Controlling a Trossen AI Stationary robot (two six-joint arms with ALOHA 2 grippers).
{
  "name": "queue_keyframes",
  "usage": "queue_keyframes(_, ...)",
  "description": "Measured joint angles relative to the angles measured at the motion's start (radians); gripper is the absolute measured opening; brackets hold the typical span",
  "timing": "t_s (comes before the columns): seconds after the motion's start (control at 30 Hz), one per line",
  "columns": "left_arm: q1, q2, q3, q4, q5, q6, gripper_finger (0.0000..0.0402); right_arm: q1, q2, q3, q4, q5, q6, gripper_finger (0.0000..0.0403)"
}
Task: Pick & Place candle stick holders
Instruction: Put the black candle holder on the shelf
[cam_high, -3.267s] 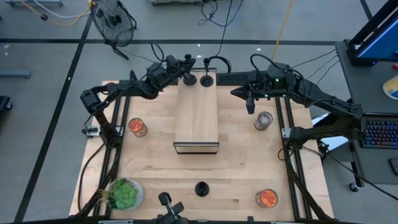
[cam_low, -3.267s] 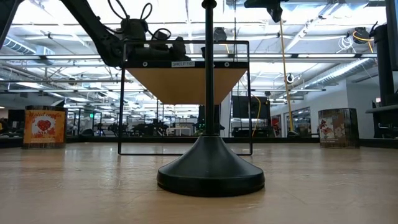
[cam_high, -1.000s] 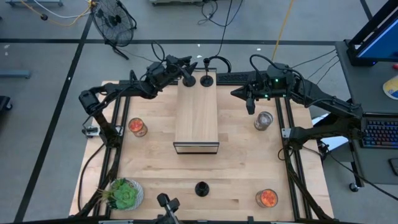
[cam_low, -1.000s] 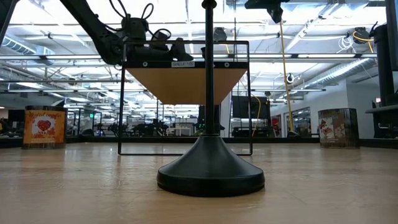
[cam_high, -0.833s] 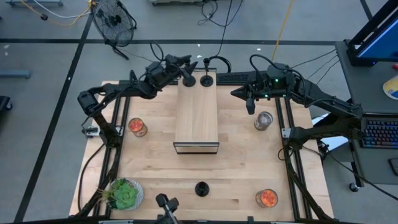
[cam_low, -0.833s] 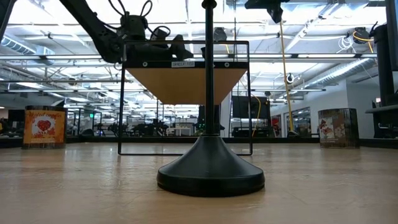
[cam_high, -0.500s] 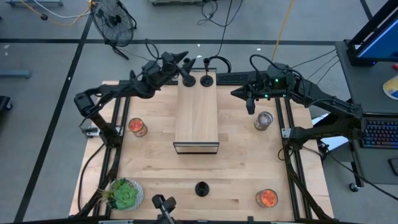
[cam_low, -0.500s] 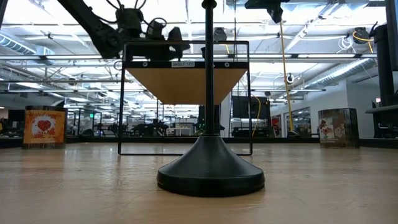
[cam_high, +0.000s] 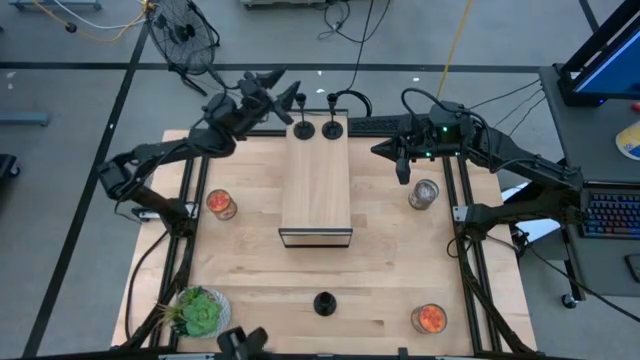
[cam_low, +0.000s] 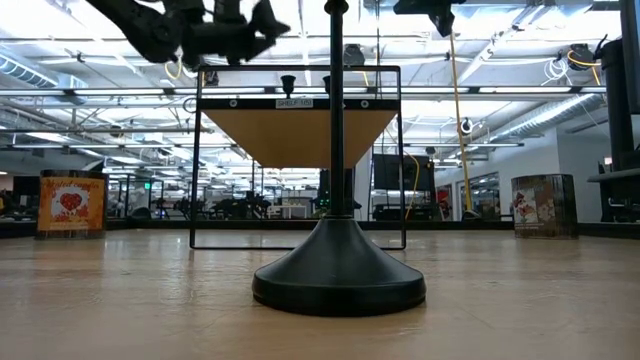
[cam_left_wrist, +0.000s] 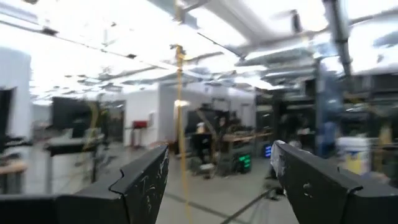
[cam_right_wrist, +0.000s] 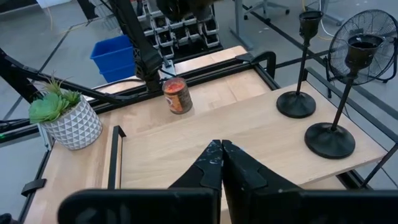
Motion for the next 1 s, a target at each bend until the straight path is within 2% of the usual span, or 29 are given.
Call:
queue_keyframes(0.17,-0.053,-0.096,0.0,-0.079,0.084,-0.015,0.0292,-0.001,0.0,0.0,-0.01,0.0,-0.042,0.0)
queue_keyframes(0.47,-0.22,-0.303,0.0,-0.5,0.082,-0.013,0.0292,-0.059,-0.058,-0.006,-0.049,-0.002,-0.095,0.0)
queue_keyframes(0.7,-0.412,-0.395,0.0,-0.719,-0.126,0.027,0.0292,-0.06,-0.2,-0.173,0.092,-0.002,-0.064,0.0)
queue_keyframes(1.0,-0.644,-0.386,0.0,-0.748,-0.352,0.016,0.0292,-0.06,-0.401,-0.43,0.261,-0.001,0.027,0.0)
